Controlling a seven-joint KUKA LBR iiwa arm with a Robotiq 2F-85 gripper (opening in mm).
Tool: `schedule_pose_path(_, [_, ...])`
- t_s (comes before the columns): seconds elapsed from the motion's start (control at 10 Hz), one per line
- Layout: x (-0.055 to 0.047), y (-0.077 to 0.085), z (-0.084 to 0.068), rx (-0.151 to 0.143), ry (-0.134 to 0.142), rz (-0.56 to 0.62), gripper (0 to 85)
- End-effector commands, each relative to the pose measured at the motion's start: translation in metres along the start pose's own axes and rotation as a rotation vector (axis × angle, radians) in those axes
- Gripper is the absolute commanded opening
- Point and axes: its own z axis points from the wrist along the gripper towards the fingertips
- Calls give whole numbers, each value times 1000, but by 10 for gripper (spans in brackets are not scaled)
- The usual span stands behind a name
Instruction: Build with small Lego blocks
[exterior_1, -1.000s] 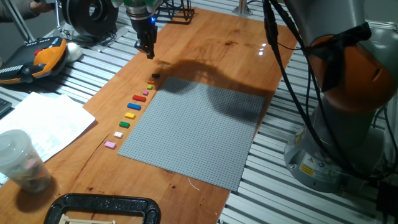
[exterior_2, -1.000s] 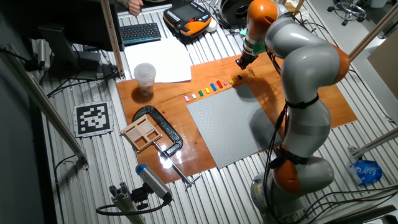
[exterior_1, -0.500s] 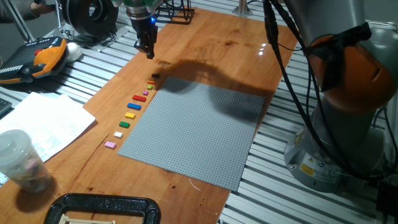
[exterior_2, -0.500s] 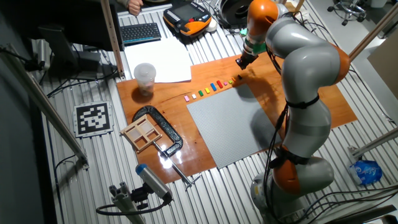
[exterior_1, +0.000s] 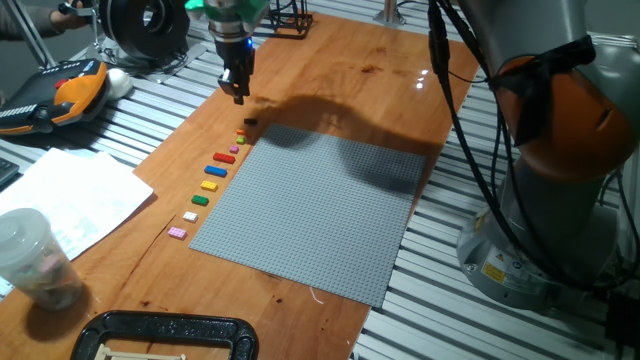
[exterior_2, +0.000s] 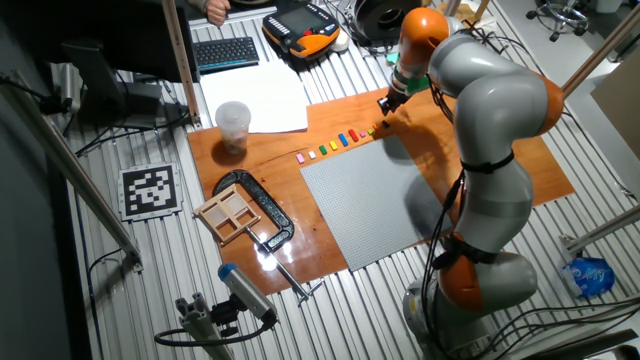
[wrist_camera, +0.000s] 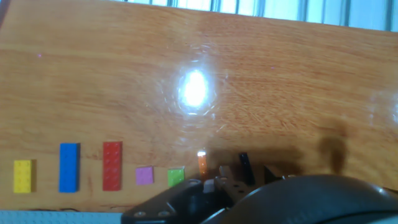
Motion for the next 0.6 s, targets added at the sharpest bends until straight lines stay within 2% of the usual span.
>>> schedule_pose_path(0.0, [-1, 0, 3, -4, -6, -10, 340])
schedule_pose_path(0.5, [-3, -6, 20, -3, -38, -51, 340])
